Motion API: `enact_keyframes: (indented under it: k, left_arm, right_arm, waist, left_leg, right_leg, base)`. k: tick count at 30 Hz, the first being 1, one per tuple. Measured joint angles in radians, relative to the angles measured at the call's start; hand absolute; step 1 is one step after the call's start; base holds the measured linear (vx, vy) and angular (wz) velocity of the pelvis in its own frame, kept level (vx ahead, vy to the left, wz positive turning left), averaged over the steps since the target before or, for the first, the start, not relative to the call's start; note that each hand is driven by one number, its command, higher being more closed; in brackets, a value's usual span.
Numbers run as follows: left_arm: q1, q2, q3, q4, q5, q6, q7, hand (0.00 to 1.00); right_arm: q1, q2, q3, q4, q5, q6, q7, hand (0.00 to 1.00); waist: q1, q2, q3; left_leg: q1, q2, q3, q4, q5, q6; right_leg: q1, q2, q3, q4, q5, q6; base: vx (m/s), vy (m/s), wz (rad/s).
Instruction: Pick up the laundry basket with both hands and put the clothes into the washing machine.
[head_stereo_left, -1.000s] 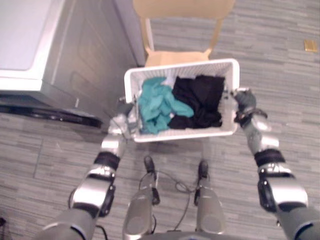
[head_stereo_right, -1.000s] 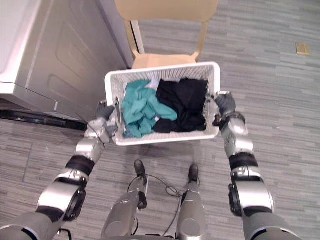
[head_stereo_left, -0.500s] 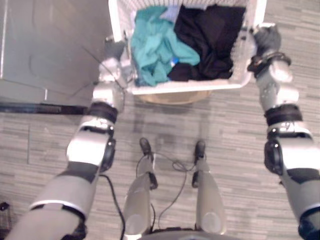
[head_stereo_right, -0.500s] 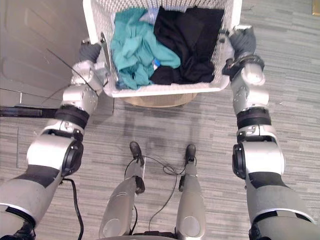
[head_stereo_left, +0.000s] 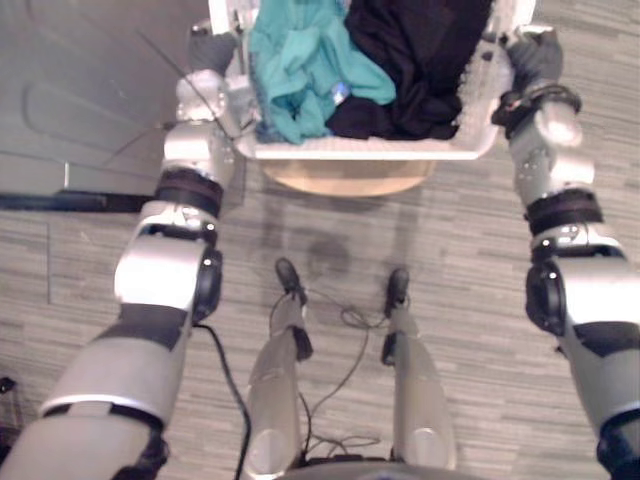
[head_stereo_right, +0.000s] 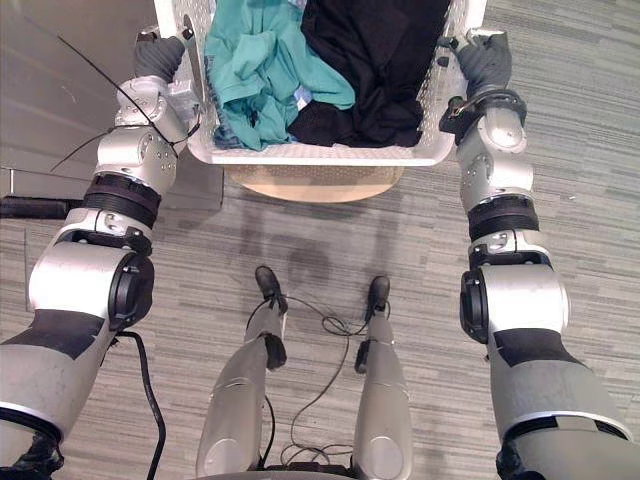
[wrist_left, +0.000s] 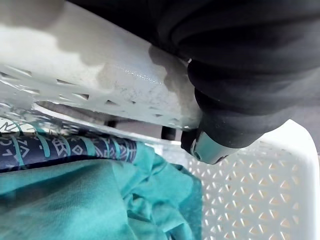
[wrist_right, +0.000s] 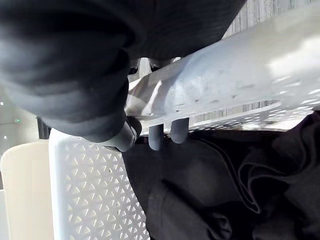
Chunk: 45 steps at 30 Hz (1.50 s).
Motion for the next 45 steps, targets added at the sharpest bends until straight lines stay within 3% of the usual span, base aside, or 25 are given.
enact_keyframes:
  k: [4,5,6,7,16,26,36,45]
  left_arm:
    - [0.000,0.011,0.016,0.000,0.002,0.010,-0.018,1.00]
    - [0.000,0.012,0.026,0.000,0.008,0.015,-0.021,1.00]
    - [0.000,0.015,0.035,0.000,0.020,0.017,-0.022,1.00]
    - [0.000,0.021,0.037,0.000,0.023,0.018,-0.023,0.00]
    - [-0.059,0.052,0.115,-0.002,0.033,0.005,-0.047,0.00]
    - [-0.199,0.065,0.100,-0.011,0.038,-0.062,-0.039,0.00]
    - [-0.200,0.099,0.098,-0.064,0.077,-0.084,-0.041,0.00]
    - [-0.119,0.113,0.157,-0.093,0.095,-0.100,-0.075,0.00]
  right_arm:
    - [-0.002,0.009,0.004,0.002,-0.016,-0.004,0.000,1.00]
    - [-0.002,0.012,0.004,0.002,-0.024,-0.004,0.000,0.00]
    - [-0.003,0.013,0.004,0.002,-0.029,-0.004,0.000,0.00]
    - [-0.004,0.017,0.004,0.002,-0.037,-0.004,0.000,0.00]
    - [-0.016,0.040,0.034,0.041,-0.084,0.039,0.011,0.00]
    - [-0.060,-0.037,0.125,0.078,-0.084,0.066,0.017,0.00]
    - [-0.156,-0.090,0.236,0.082,-0.096,0.072,0.024,0.00]
    - [-0.193,-0.093,0.237,0.060,-0.164,0.066,0.040,0.00]
  waist:
    - [0.000,0.000,0.000]
    - [0.000,0.000,0.000]
    - [0.002,0.000,0.000]
    - [0.005,0.000,0.000]
    - [0.003,0.000,0.000]
    - [0.004,0.000,0.000]
    - [0.004,0.000,0.000]
    - [0.010,0.000,0.000]
  left_leg:
    - [-0.031,0.017,-0.003,0.026,-0.001,0.000]
    - [-0.034,0.023,-0.002,0.027,-0.003,-0.004]
    - [-0.036,0.027,-0.002,0.027,-0.010,-0.013]
    - [-0.041,0.032,-0.001,0.027,-0.016,-0.018]
    - [-0.076,0.051,0.004,0.036,-0.016,-0.018]
    - [-0.098,0.070,0.018,0.058,-0.016,-0.017]
    - [-0.109,0.079,0.031,0.070,-0.016,-0.017]
    - [-0.112,0.095,0.034,0.086,-0.029,0.000]
  right_leg:
    - [-0.011,0.011,-0.020,0.000,0.003,-0.005]
    - [-0.012,0.015,-0.024,0.000,0.003,-0.006]
    - [-0.013,0.020,-0.026,0.000,0.000,-0.014]
    - [-0.017,0.024,-0.030,-0.001,-0.007,-0.025]
    - [-0.050,0.038,-0.036,0.000,-0.001,-0.037]
    - [-0.080,0.049,-0.039,0.017,0.006,-0.045]
    - [-0.096,0.051,-0.032,0.019,0.009,-0.049]
    - [-0.099,0.064,-0.027,0.018,0.010,-0.051]
  base:
    - [-0.02,-0.045,0.03]
    - [-0.03,-0.026,0.03]
    - [-0.05,-0.038,0.02]
    - [-0.05,-0.039,-0.03]
    - [-0.02,-0.014,-0.03]
    - [0.01,-0.025,-0.05]
    - [-0.01,-0.021,-0.03]
    - [-0.02,-0.039,-0.05]
